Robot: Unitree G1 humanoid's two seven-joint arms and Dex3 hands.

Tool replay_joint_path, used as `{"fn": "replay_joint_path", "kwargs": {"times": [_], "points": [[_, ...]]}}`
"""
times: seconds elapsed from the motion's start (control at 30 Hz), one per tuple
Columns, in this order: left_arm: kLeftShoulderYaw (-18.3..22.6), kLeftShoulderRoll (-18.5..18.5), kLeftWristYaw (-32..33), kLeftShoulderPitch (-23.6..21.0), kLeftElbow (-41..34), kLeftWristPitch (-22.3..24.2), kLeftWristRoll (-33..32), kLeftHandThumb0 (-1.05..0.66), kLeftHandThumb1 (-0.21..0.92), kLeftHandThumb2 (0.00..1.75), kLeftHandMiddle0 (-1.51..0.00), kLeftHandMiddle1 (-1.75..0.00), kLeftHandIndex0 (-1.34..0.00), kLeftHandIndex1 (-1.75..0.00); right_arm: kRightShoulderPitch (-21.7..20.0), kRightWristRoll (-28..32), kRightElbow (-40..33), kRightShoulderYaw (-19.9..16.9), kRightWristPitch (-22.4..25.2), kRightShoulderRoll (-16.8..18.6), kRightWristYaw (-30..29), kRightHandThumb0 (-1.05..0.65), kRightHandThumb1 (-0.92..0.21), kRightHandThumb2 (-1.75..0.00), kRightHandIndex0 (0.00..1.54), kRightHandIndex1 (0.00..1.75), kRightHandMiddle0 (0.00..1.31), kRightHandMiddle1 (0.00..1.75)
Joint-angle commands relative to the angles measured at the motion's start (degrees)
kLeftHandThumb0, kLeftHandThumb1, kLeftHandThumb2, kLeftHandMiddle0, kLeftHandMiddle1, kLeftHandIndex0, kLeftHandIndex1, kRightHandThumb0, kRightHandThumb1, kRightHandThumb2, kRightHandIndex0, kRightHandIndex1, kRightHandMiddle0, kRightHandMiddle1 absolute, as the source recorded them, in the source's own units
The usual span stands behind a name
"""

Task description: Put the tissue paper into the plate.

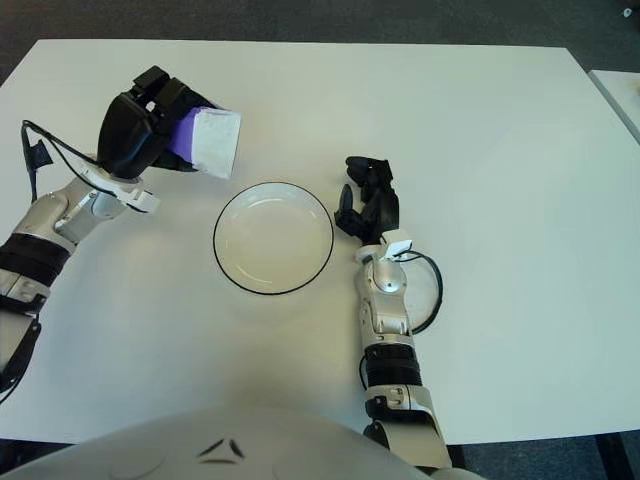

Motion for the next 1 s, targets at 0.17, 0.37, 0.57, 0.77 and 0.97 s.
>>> {"fn": "replay_joint_path", "kwargs": {"times": [0.17, 0.37, 0.57, 0.77, 0.97], "points": [[2.8, -0.5, -5.7, -1.2, -2.3, -2.9, -2.3, -0.47, 0.34, 1.29, -1.2, -1.75, -0.59, -1.75, 4.3, 0.4, 6.2, -0.4, 4.6, 0.3, -0.6, -0.38, -0.62, -1.01, 0.35, 0.98, 0.15, 1.27], [4.2, -0.9, -10.8, -3.5, -4.3, -4.0, -3.9, -0.47, 0.33, 1.29, -1.2, -1.75, -0.6, -1.75, 4.1, 0.5, 6.7, -0.3, 4.3, 0.3, -0.3, -0.38, -0.62, -1.02, 0.35, 0.98, 0.15, 1.27], [4.7, -1.2, -15.0, -5.3, -5.3, -6.3, -5.4, -0.47, 0.33, 1.3, -1.19, -1.75, -0.6, -1.75, 3.8, 0.3, 7.5, -0.3, 4.0, 0.4, -0.6, -0.39, -0.62, -1.02, 0.35, 0.98, 0.15, 1.27], [4.9, -1.8, -20.4, -5.3, -8.1, -7.4, -8.2, -0.47, 0.32, 1.3, -1.19, -1.75, -0.6, -1.75, 3.4, 0.2, 8.1, -0.3, 3.7, 0.4, -0.9, -0.39, -0.62, -1.01, 0.35, 0.98, 0.17, 1.28], [4.6, -2.7, -26.9, -3.3, -14.0, -7.0, -9.7, -0.47, 0.32, 1.31, -1.19, -1.75, -0.61, -1.75, 3.1, 0.3, 8.6, -0.4, 3.7, 0.5, -1.2, -0.39, -0.62, -1.01, 0.34, 0.97, 0.17, 1.28]]}}
